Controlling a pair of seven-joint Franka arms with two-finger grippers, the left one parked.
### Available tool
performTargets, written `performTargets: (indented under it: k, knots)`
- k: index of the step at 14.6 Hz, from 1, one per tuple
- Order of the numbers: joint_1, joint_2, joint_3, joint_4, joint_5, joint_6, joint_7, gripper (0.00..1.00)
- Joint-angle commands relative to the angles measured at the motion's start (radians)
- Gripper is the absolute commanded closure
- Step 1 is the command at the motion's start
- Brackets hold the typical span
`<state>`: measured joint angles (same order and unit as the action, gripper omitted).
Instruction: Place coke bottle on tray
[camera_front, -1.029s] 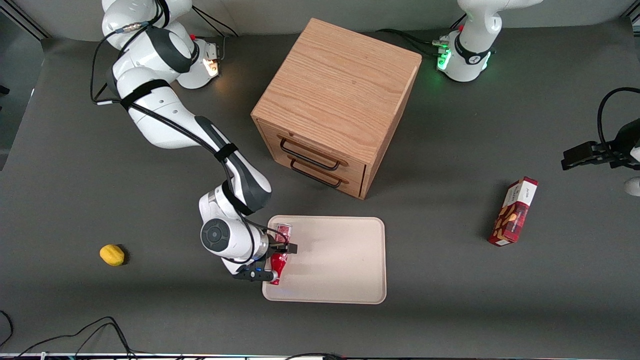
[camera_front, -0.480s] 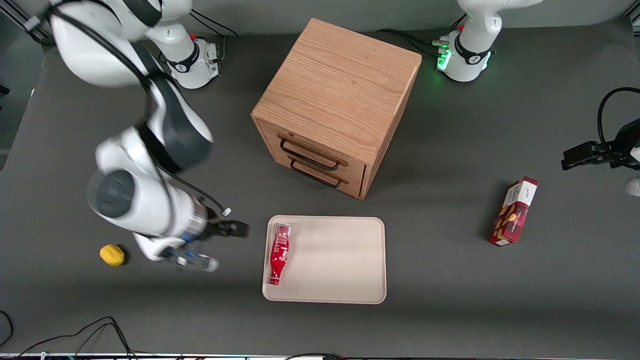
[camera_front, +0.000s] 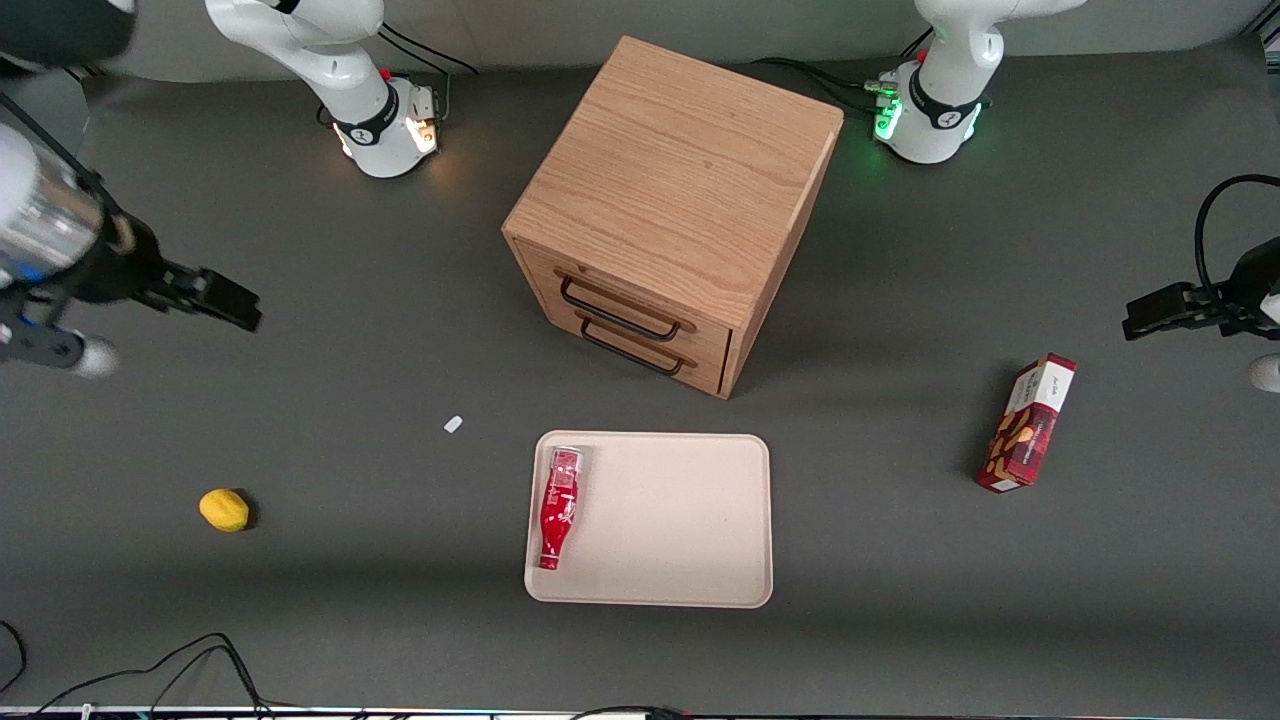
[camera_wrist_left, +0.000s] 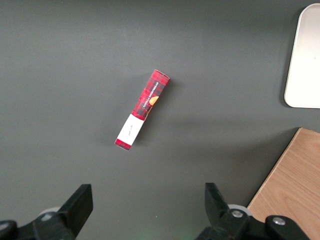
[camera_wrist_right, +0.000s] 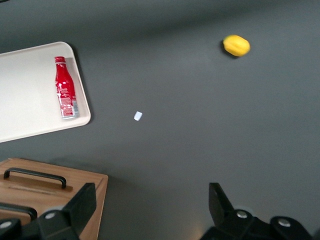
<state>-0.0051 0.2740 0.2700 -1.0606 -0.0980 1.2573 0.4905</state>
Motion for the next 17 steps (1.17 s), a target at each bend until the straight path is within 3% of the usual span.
performTargets:
  k: [1,2,5,7,17]
  knots:
    - [0.008,-0.206,-0.079,-0.268,0.087,0.071,-0.016,0.00]
    - [0.016,-0.284,-0.121,-0.368,0.134,0.121,-0.021,0.00]
    - [0.022,-0.467,-0.150,-0.652,0.149,0.276,-0.059,0.00]
    - [0.022,-0.519,-0.155,-0.735,0.152,0.324,-0.059,0.00]
    - [0.027,-0.455,-0.216,-0.641,0.152,0.194,-0.119,0.00]
